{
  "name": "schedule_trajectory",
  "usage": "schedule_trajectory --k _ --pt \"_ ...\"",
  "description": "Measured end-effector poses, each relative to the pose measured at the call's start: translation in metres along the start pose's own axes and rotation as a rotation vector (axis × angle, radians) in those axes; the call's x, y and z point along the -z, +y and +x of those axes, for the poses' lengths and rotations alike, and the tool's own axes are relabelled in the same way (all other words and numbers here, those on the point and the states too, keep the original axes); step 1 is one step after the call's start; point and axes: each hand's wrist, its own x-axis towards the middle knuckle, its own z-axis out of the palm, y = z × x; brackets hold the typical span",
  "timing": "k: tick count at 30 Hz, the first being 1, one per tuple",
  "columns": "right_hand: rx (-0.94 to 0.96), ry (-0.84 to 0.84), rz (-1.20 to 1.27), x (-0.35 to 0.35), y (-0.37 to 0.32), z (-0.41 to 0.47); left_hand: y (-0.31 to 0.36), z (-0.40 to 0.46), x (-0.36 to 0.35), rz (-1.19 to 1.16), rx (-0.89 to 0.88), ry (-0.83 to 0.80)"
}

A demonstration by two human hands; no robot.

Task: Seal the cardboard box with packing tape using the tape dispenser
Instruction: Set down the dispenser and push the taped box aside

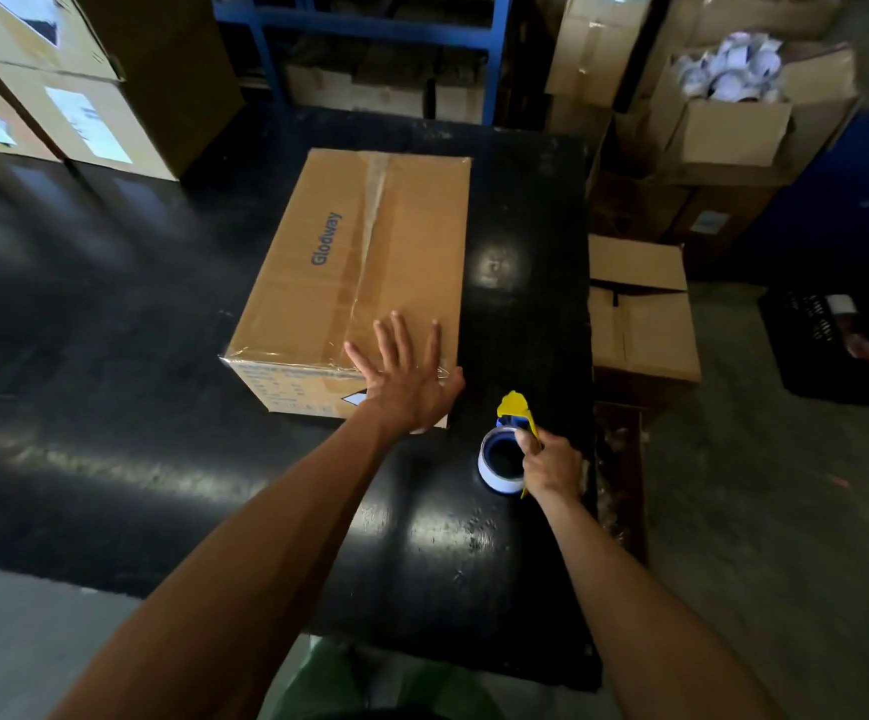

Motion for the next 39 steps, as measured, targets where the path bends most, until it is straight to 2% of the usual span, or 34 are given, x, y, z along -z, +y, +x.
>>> schedule_trajectory --k 4,8,13,16,20,25,28,30,34,36,39 --pt "-0.024 0.001 -0.095 0.001 0.001 0.003 0.0 0.001 -0.001 0.002 -0.004 -0.004" --pt "0.022 -0.044 -0.183 0.014 -0.031 0.015 0.0 -0.003 0.0 0.004 -0.015 -0.012" --pt "0.313 -0.071 -0.169 0.036 -0.125 0.042 -0.017 -0.018 0.001 0.015 -0.066 -0.041" --pt "0.523 -0.105 -0.333 0.03 -0.182 0.053 -0.039 -0.027 -0.001 0.002 -0.109 -0.042" --pt "0.637 -0.218 -0.623 -0.013 -0.203 0.04 -0.084 -0.037 0.004 0.009 -0.175 -0.053" --pt "0.585 -0.038 -0.634 -0.064 -0.204 -0.013 -0.162 -0.042 0.024 0.179 -0.311 -0.124" --pt "0.713 0.038 -0.77 -0.069 -0.22 -0.04 -0.205 -0.038 0.048 0.226 -0.34 -0.188" --pt "0.787 0.068 -0.741 -0.063 -0.234 -0.045 -0.222 -0.033 0.061 0.198 -0.329 -0.187" --pt "0.556 -0.119 -0.724 -0.052 -0.248 -0.023 -0.224 -0.028 0.053 0.054 -0.17 -0.147" --pt "0.469 -0.208 -0.686 -0.057 -0.239 -0.018 -0.226 -0.025 0.038 0.039 -0.153 -0.154" --pt "0.447 -0.153 -0.661 -0.067 -0.231 -0.024 -0.243 -0.019 0.033 0.084 -0.238 -0.151"
